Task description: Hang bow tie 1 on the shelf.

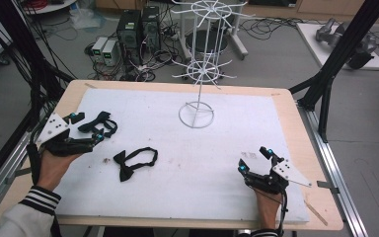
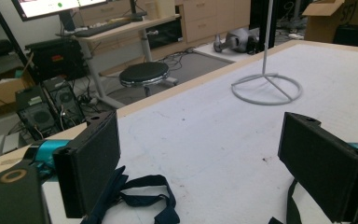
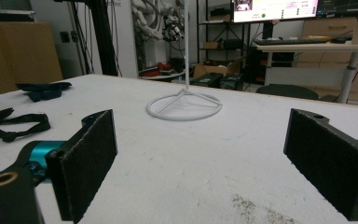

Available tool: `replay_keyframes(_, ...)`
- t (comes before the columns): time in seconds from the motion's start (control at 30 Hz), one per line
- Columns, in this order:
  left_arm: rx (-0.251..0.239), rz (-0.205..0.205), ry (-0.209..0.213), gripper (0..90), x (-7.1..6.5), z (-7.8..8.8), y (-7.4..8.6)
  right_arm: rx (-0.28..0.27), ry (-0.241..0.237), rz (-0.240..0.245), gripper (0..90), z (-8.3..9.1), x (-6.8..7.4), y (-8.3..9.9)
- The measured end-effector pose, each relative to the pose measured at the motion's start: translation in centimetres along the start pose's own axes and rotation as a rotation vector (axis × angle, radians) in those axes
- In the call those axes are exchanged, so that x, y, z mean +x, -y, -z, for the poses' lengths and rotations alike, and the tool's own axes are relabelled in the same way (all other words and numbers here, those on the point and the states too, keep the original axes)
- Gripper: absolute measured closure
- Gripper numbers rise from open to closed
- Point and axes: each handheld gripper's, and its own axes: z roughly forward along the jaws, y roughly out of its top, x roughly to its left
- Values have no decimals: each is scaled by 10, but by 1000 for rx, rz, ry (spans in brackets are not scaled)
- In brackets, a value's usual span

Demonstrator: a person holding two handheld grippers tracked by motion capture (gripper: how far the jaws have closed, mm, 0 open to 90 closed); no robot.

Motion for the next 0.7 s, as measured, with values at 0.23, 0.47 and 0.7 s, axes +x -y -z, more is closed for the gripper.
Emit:
replay_keyframes(0.23,62,9,5,134,14,-10,-7,2,-1,-6,88,0,0,0)
replay_keyframes(0.47,105,16,3,134,27,-17,-14,0,-1,-2,88,0,0,0)
replay_keyframes(0.7,167,-2,-7,134,40,-26,-24,-1,0,0,88,0,0,0)
